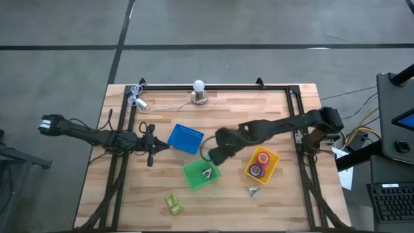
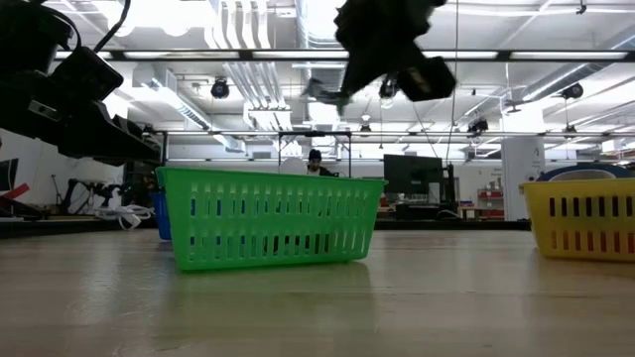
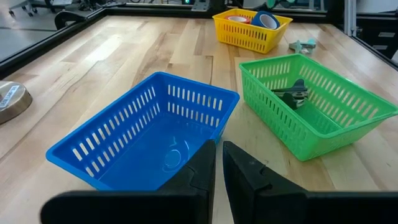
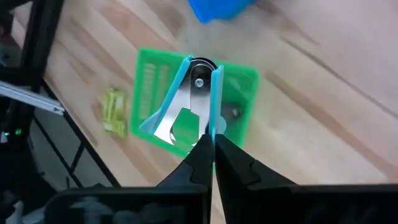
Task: Pick and place Stapler, Stapler remover, tape
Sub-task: Put the bottom blue staple remover into the green bin, then put the blue staple remover into the green bin
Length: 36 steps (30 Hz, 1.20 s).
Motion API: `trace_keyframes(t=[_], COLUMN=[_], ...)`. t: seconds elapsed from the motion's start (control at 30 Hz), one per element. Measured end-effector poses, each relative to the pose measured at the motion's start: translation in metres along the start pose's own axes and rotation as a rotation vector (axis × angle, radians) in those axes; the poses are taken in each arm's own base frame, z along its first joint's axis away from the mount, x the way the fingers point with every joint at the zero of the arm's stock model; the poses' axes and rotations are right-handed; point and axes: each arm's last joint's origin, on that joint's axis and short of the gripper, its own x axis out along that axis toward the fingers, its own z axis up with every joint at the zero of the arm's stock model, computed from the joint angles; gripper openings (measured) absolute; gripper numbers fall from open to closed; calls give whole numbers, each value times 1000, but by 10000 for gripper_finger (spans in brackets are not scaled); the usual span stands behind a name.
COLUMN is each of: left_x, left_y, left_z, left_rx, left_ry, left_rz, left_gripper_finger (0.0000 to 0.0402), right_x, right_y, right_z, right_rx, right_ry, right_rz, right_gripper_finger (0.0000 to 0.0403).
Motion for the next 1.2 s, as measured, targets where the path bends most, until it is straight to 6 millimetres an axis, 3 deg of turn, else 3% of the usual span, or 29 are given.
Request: trace_keyframes(t=[0.2, 0.5, 0.7, 0.93, 1.2], left_x=[0, 0, 0, 0, 0], left_y=[0, 0, 0, 0, 0], left_z=[0, 0, 0, 0, 0], left_rx=[0, 0, 0, 0, 0], left_ry=[0, 0, 0, 0, 0], left_rz=[0, 0, 0, 0, 0], left_gripper_finger=[35, 35, 35, 35, 35], right_x=[28, 69, 79, 74, 70], right_y=[9, 5, 1, 3, 4], right_z=[14, 14, 12, 14, 15], right_rx=[-59, -80, -92, -93, -99], right_ry=[70, 214, 256, 240, 231], right_rz=[15, -3, -13, -7, 3], right_gripper_finger=[8, 8, 8, 15, 99])
